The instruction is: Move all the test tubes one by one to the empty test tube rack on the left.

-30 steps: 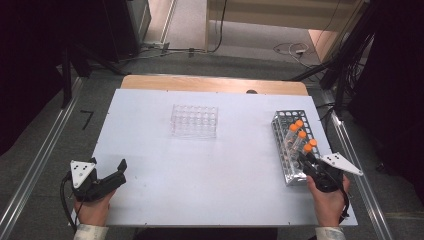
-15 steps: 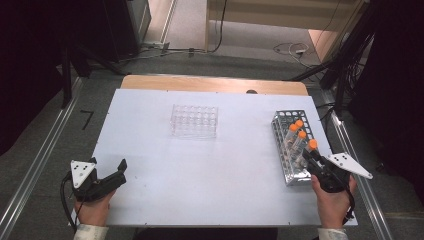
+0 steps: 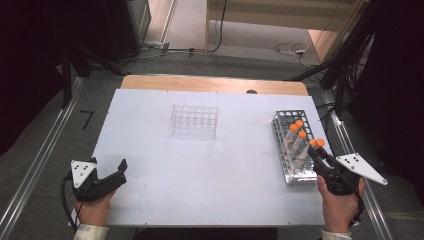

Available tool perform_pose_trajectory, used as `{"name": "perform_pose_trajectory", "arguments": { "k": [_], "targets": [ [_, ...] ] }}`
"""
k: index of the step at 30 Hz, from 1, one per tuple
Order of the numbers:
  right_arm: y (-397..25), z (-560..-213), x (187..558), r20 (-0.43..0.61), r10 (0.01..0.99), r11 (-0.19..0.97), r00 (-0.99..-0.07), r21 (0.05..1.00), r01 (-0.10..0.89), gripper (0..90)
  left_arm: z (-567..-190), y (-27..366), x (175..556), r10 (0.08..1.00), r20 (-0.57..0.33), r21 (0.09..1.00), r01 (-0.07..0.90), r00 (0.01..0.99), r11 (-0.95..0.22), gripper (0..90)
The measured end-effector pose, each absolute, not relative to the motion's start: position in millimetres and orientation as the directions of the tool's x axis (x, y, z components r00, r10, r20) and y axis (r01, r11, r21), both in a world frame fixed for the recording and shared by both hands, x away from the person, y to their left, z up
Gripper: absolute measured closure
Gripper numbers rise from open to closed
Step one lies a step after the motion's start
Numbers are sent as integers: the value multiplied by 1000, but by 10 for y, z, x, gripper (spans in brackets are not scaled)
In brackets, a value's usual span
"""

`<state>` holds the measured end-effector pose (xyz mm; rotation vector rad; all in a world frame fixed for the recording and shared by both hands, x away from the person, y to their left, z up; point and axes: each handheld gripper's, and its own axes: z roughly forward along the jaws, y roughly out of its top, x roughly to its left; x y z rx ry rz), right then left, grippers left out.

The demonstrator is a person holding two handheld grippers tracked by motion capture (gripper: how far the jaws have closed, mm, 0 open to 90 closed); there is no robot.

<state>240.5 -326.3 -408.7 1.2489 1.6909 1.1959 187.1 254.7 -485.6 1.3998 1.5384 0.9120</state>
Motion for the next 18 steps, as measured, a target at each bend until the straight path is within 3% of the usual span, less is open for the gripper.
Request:
{"name": "perform_pose_trajectory", "arguments": {
  "k": [18],
  "targets": [
    [-2801, -4066, 2408, -23, 896, 173, -443, 937, 302, 724, -4749, 2191, 1937, 986, -117, 918, 392, 122, 61, 70]
  ]
}}
